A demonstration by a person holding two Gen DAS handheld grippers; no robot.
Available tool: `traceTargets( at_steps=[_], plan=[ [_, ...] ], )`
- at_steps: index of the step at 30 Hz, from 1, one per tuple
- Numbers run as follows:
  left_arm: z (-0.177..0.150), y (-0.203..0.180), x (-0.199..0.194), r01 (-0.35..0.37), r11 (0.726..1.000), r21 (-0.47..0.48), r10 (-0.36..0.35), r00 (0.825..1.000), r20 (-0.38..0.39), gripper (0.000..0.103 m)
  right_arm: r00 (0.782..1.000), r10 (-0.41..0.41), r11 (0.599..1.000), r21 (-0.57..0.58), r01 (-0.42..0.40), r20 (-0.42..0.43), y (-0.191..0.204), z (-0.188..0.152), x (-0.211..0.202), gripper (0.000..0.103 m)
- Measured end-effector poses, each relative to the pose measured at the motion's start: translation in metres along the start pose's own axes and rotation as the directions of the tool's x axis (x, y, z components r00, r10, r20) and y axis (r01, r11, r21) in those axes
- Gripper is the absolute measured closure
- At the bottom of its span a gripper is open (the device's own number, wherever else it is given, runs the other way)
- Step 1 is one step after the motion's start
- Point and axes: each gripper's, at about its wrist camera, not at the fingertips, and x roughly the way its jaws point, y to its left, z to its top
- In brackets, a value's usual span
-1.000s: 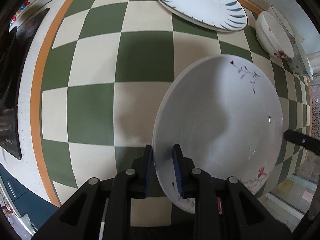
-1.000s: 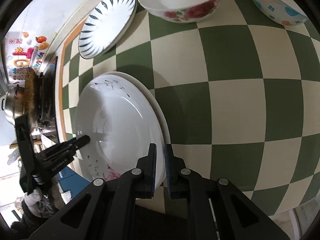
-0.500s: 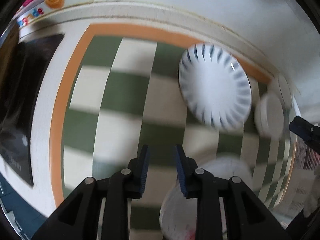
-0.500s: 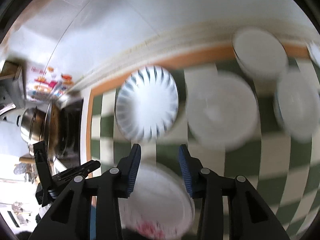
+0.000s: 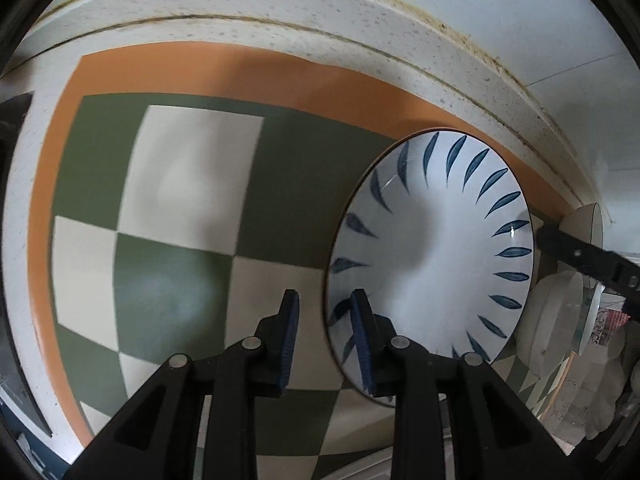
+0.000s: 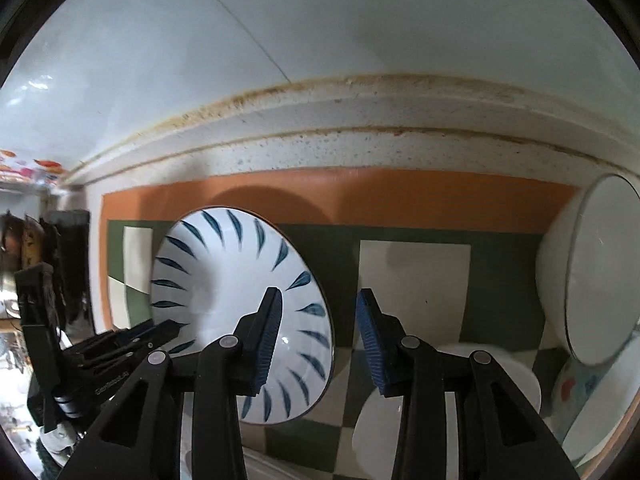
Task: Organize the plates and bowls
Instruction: 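Lift the blue-striped plate with both grippers and lower it onto the stack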
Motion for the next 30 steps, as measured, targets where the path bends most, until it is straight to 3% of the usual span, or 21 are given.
traceTargets(
  at_steps=[4, 12, 17, 30],
  plan=[
    [0.005, -0.006, 0.002, -0.004, 1.0, 0.011, 0.004, 1.0, 0.0, 0.079, 0.999, -0.016, 1.0, -0.016, 0.015, -0.038, 0.002, 0.005, 0.015, 0.068],
    [0.003, -0.007, 0.001, 0.013, 1.0, 0.015, -0.014, 1.0, 0.02, 0.084, 0.997, -0.038, 0.998, -0.052, 0.034, -0.071, 0.007, 0.007, 0.03, 0.089],
    [-0.01, 0.004, -0.009, 0.009, 1.0, 0.015, -0.009, 0.999, 0.034, 0.085, 0.998, -0.034, 0.997, -0.072, 0.03, -0.054, 0.009, 0.005, 0.031, 0.089],
    [-0.013, -0.015, -0.031, -0.002, 0.999, 0.042, -0.001, 0.998, 0.066, 0.085, 1.0, 0.004, 0.996, -0.084, -0.005, -0.014, 0.008, -0.008, 0.002, 0.09]
  ],
)
